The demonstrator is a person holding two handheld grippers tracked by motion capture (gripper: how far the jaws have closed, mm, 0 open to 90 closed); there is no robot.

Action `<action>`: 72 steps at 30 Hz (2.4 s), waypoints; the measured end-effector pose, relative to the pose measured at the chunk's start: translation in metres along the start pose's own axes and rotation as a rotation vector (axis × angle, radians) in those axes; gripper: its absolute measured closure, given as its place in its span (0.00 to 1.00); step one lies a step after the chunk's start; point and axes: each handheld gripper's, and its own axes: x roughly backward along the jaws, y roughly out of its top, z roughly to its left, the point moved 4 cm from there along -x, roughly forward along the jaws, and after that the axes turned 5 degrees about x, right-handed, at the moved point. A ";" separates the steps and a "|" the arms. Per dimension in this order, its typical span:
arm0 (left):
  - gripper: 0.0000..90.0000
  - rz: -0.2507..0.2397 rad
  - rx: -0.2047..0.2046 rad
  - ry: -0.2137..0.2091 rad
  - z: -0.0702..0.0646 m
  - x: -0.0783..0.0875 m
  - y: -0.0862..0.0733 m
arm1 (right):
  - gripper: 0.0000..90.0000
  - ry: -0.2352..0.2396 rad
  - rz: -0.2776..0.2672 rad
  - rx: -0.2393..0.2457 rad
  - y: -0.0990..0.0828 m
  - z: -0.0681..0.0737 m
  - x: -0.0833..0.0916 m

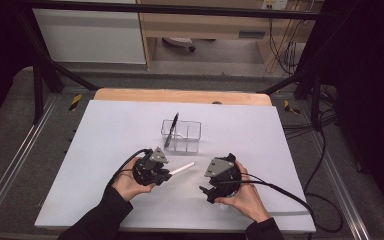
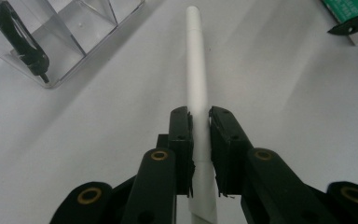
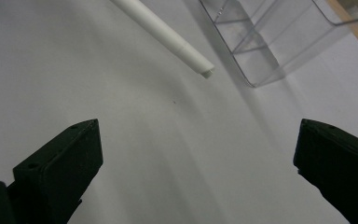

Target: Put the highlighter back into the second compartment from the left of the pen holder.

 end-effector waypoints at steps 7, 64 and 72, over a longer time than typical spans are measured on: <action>0.86 0.030 -0.035 -0.009 -0.002 0.005 0.005 | 0.04 -0.001 0.001 0.100 0.016 0.009 -0.005; 0.86 0.062 -0.165 -0.108 -0.044 -0.005 0.051 | 0.88 -0.038 -0.042 0.662 0.022 0.023 0.003; 0.62 -0.012 -0.166 -0.062 -0.032 0.012 0.039 | 0.88 -0.055 -0.008 0.597 0.019 0.008 0.006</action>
